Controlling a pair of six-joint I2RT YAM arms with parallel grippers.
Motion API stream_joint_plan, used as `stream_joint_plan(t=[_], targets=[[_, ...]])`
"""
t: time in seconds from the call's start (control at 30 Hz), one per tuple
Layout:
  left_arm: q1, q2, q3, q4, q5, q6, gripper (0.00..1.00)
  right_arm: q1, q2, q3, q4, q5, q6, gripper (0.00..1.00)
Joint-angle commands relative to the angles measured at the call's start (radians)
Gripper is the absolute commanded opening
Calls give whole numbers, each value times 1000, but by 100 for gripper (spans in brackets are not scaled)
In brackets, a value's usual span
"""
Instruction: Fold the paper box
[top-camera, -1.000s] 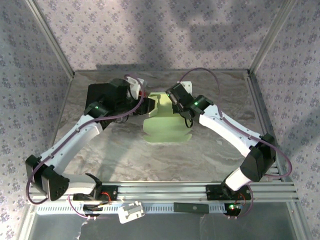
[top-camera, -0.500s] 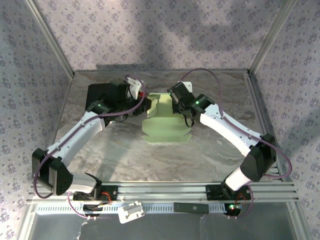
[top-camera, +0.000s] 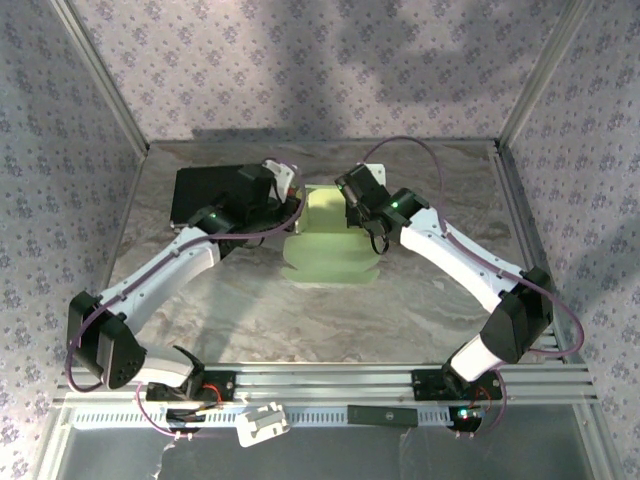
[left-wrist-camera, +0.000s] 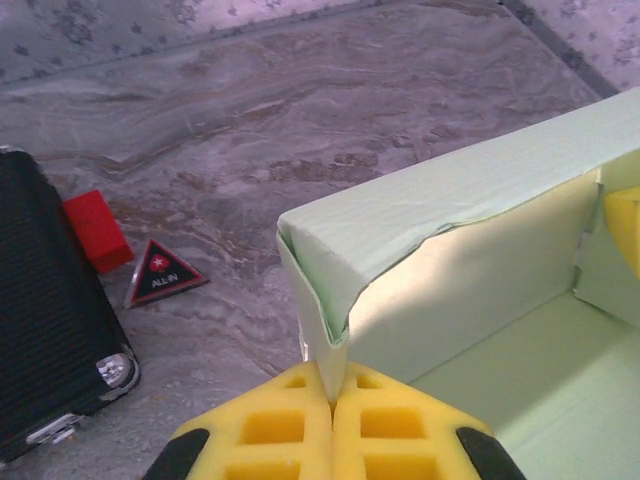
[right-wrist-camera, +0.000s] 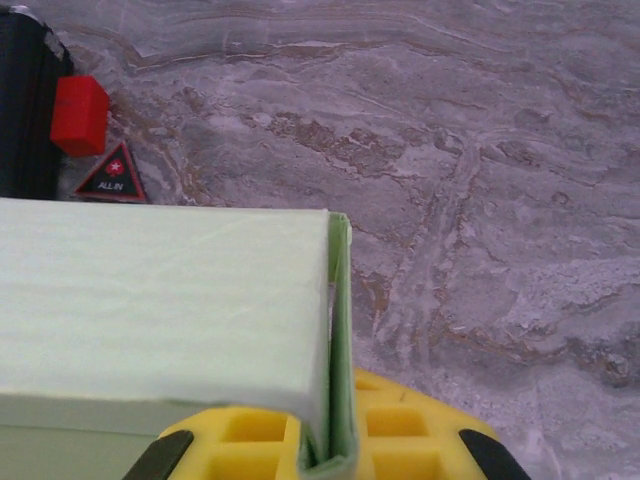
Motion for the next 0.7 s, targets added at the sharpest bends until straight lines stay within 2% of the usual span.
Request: stream_joint_plan(t=[0.0,0.07,0.13,0.3,0.4,0.57,0.6,0.67], targets=[[-25,-35,-45,84,-98,-27,2,18,4,28,-6,1,16,0],[-25,-34,-59,102,-91,-24,20,20,4,28,-5,0,16,0],[-24,-16,-45,94,-89,-17,25,21,1,30,-6,-4,16,0],[-6,10,-23,100,-76,7,25,22,-5,33,-4,-15,16,0],[7,18,-10,97,-64,20,17,23,-8,34,-5,-15,12,0],[9,52,20,83,-48,30,22,24,-7,34,2,-20,12,0],[9,55,19,86,-53,30,20,26,-5,36,1,-20,13,0],[7,58,17,89,-76,27,9,26,-2,40,-2,-18,13,0]])
